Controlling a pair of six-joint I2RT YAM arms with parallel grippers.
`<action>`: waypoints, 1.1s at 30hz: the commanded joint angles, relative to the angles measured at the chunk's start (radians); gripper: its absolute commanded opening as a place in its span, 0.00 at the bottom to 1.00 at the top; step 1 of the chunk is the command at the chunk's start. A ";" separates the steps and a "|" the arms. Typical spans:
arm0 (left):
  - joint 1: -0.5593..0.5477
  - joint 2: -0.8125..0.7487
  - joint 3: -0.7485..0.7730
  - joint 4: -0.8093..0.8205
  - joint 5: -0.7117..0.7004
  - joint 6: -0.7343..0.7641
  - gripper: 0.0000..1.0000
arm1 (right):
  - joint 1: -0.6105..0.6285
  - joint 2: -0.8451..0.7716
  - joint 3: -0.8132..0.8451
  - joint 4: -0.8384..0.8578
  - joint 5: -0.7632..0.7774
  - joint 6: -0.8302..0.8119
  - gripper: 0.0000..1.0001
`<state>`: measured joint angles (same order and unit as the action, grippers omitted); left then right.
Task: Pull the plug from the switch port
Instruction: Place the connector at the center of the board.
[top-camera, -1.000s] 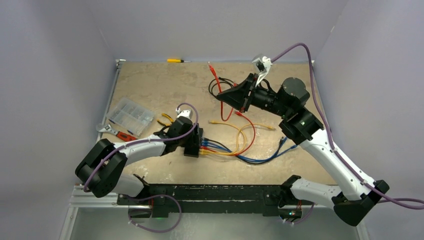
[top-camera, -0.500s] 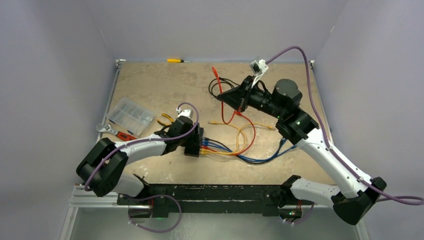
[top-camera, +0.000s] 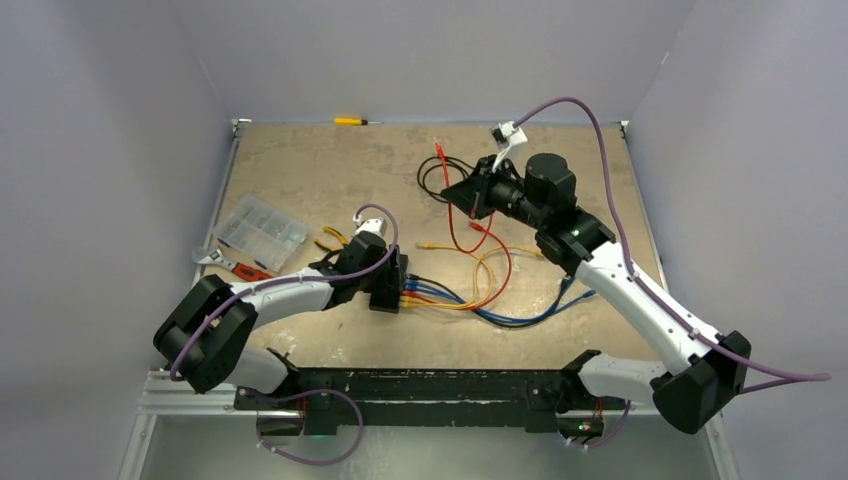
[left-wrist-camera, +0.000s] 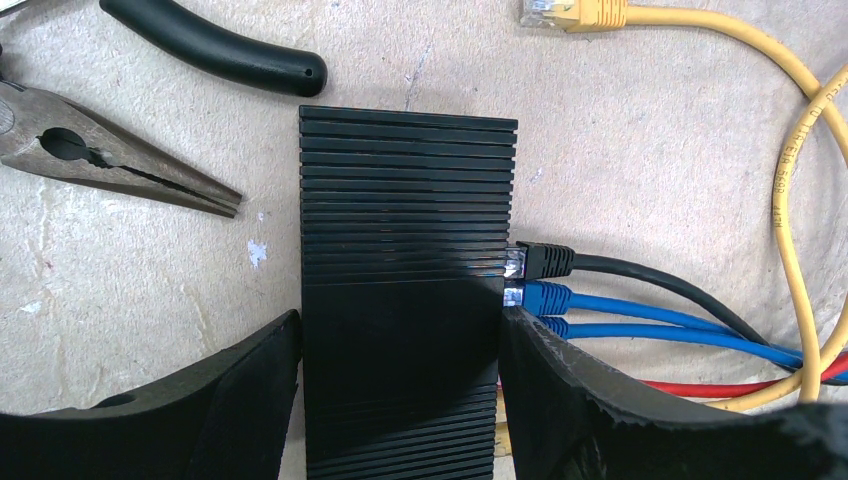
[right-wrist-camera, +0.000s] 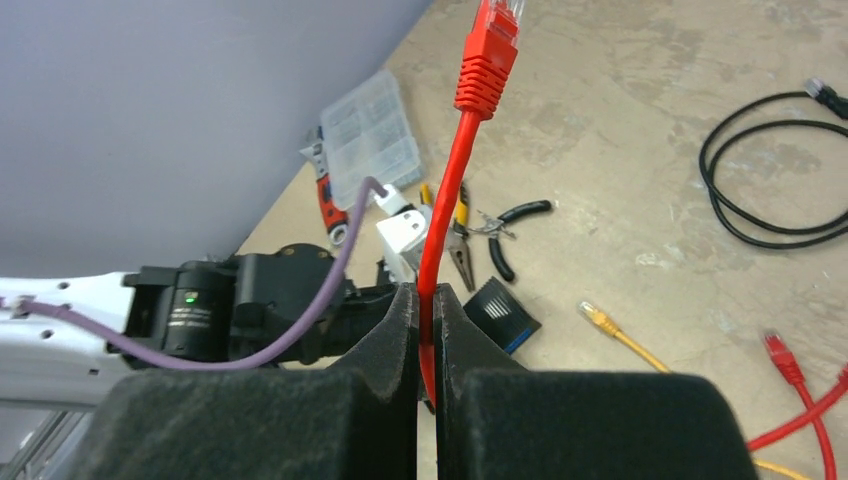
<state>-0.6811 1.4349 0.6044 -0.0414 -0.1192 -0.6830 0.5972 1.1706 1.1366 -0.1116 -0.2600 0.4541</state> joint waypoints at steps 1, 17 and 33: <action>-0.003 0.069 -0.068 -0.161 0.051 -0.010 0.00 | -0.064 0.030 0.020 0.049 -0.072 0.003 0.00; -0.003 0.063 -0.090 -0.149 0.050 -0.012 0.00 | -0.243 0.279 0.205 -0.030 -0.127 -0.063 0.00; -0.003 0.083 -0.085 -0.149 0.036 -0.009 0.00 | -0.287 0.593 0.347 0.029 -0.244 -0.028 0.00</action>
<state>-0.6815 1.4296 0.5907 -0.0246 -0.1204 -0.6834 0.3206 1.7397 1.4036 -0.1333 -0.4530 0.4202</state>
